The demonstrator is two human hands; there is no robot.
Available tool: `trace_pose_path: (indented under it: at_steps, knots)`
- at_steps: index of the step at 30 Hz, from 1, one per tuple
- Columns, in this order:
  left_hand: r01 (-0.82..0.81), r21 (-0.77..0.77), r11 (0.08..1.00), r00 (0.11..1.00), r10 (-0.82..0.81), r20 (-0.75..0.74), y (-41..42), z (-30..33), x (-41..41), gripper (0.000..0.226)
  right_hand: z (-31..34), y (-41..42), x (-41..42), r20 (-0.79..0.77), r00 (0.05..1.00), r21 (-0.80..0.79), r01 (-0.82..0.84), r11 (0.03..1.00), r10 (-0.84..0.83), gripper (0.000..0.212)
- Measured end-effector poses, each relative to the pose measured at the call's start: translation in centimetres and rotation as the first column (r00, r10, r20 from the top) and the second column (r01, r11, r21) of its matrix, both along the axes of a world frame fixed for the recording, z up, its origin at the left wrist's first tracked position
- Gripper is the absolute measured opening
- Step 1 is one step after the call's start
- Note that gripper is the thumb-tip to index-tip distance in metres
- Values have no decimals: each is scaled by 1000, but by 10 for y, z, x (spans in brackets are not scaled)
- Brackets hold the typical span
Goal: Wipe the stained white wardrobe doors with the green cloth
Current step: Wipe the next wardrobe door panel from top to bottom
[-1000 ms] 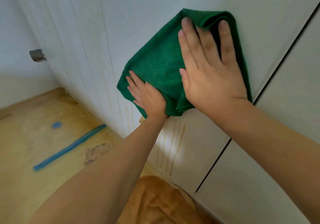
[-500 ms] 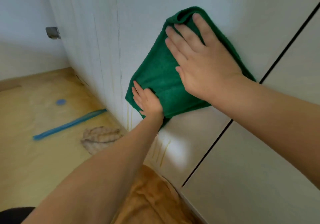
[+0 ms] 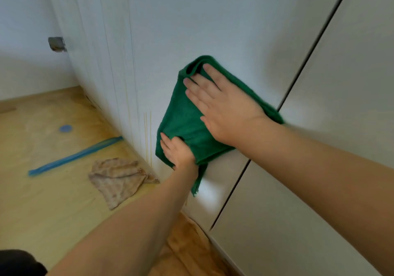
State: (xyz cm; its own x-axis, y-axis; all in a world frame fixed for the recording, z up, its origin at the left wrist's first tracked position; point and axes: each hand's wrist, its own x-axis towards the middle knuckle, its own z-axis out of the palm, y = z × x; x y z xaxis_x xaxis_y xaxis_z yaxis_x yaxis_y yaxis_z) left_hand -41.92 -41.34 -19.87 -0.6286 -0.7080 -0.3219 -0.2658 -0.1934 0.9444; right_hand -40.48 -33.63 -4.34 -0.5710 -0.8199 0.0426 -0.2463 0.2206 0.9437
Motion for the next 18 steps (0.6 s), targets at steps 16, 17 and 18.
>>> trace_pose_path:
  at_steps: [16, 17, 18]
  knots:
    - [-153, 356, 922, 984, 174, -26, 27, -50, 11, 59, -24, 19, 15, 70, 998, 89, -5, 996, -1, 65]
    - [-134, 343, 930, 988, 153, -27, 28, -52, 12, 60, -26, 18, 14, 71, 997, 86, -6, 996, 0, 65]
    - [-124, 274, 954, 989, 140, -40, 37, -57, 14, 56, -28, 17, 13, 61, 998, 79, -6, 997, 1, 65]
